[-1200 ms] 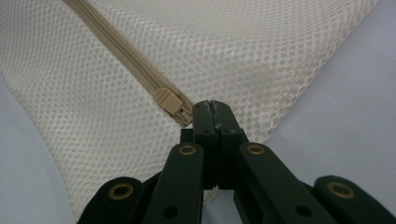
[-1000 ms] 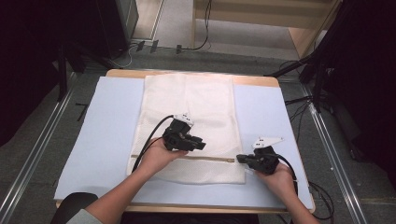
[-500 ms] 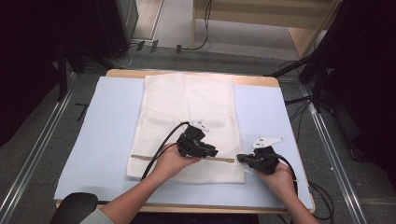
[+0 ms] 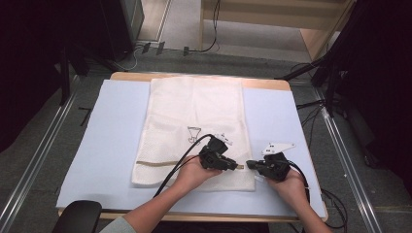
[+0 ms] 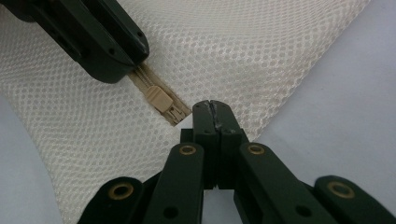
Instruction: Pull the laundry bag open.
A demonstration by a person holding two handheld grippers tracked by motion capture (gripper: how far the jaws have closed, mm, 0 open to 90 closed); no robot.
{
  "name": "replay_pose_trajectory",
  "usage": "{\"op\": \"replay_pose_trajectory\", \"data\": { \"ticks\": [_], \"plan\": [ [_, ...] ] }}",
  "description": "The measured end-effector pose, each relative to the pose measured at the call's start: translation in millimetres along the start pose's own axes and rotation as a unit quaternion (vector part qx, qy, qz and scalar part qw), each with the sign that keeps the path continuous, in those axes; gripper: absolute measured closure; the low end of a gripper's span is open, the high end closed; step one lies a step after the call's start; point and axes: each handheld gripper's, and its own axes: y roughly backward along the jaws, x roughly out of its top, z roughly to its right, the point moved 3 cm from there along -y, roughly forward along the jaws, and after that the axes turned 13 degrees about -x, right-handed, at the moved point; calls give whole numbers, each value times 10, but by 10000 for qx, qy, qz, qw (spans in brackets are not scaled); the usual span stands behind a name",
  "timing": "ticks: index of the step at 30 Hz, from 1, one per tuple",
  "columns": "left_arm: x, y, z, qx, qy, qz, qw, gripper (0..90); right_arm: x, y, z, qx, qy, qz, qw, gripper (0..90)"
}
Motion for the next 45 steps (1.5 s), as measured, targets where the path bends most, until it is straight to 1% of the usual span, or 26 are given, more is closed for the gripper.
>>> {"op": "replay_pose_trajectory", "data": {
  "ticks": [1, 2, 3, 4, 6, 7, 9, 11, 15, 18, 19, 20, 24, 27, 29, 30, 33, 34, 36, 38, 39, 41, 45],
  "plan": [
    [0, -20, -6, -19, 3, -6, 10000, 816, 0, 0, 0, -1, 3, 3, 10000, 900],
    [-1, -34, -15, 9, 2, -43, 10000, 817, 0, 0, 0, 0, 1, 3, 10000, 900],
    [-3, -55, -18, 0, 66, -13, 10000, 817, -1, 0, 0, 0, -2, 4, 10000, 900],
    [-5, -69, -33, -16, 53, -32, 10000, 820, -2, -1, -1, -7, 2, 9, 10000, 900],
    [-8, -99, -48, 6, 94, -31, 10000, 822, -2, 0, -3, -21, 17, 8, 10000, 900],
    [-8, -115, -53, -15, 130, 0, 9999, 822, -2, 1, -5, -24, 17, 6, 10000, 900],
    [-4, -125, -60, -1, 127, 9, 9999, 822, -3, 2, -4, -27, 28, 6, 10000, 900],
    [3, -140, -72, -74, 167, 40, 9998, 822, -2, 2, -5, -28, 23, 2, 10000, 900],
    [17, -187, -51, -66, 133, 46, 9999, 819, -2, 2, -6, -28, 22, 2, 10000, 900],
    [23, -203, -55, -117, 191, 86, 9997, 820, -2, 1, -6, -28, 12, 0, 10000, 900],
    [28, -215, -59, -121, 192, 118, 9997, 826, -2, 0, -4, -26, 16, 4, 10000, 900],
    [32, -219, -66, -101, 172, 90, 9998, 833, -2, 1, -6, -29, 15, 2, 10000, 900],
    [52, -245, -74, -116, 263, 120, 9995, 875, 2, 2, -8, -28, -2, 4, 10000, 900],
    [52, -241, -79, -146, 319, 132, 9993, 885, 13, 6, -13, 37, 12, 6, 10000, 900],
    [56, -235, -81, -147, 385, 133, 9991, 887, 12, 0, -27, 29, 52, -2, 10000, 900],
    [57, -234, -81, -153, 392, 126, 9990, 888, 10, -5, -28, 26, 15, 6, 10000, 900],
    [59, -219, -97, -213, 526, 136, 9983, 890, -7, -11, -23, 48, -25, 57, 10000, 900],
    [61, -220, -99, -256, 578, 168, 9979, 890, -9, -12, -27, 33, 28, 75, 10000, 900],
    [63, -201, -115, -317, 634, 109, 9974, 891, -7, -11, -35, -3, 70, 70, 10000, 900],
    [64, -176, -120, -284, 688, 97, 9972, 892, -13, -12, -38, 2, 84, 87, 9999, 900],
    [63, -147, -130, -271, 687, 61, 9972, 892, -19, -16, -34, 9, 95, 133, 9999, 900],
    [54, -92, -142, -254, 681, 1, 9974, 892, -27, -18, -31, 28, 37, 158, 9999, 900],
    [47, -82, -121, -209, 610, -64, 9979, 892, -23, -23, -33, 17, 91, 180, 9998, 900]
  ]
}}
